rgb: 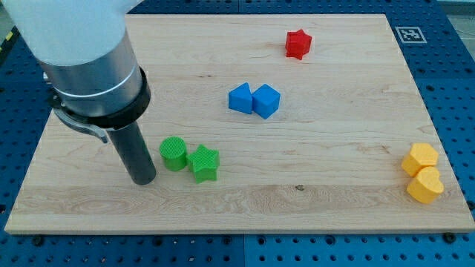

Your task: Shove green circle right horizontally towards blue cube

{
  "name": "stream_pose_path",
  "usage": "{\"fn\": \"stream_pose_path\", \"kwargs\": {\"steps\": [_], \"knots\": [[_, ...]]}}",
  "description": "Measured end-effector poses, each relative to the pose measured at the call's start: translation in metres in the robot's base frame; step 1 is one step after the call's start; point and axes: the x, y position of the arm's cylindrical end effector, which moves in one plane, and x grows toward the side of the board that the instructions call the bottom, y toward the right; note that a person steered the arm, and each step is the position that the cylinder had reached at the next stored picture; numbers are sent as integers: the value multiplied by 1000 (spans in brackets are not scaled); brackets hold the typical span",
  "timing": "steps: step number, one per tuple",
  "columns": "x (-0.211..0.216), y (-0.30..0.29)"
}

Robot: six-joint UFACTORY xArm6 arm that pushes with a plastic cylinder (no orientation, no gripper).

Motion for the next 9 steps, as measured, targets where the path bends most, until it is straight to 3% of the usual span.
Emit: {"fn": "stream_pose_path", "kwargs": {"steps": [4, 7, 9], "knots": [[-29, -8], [-29, 63], [-42, 63]]}}
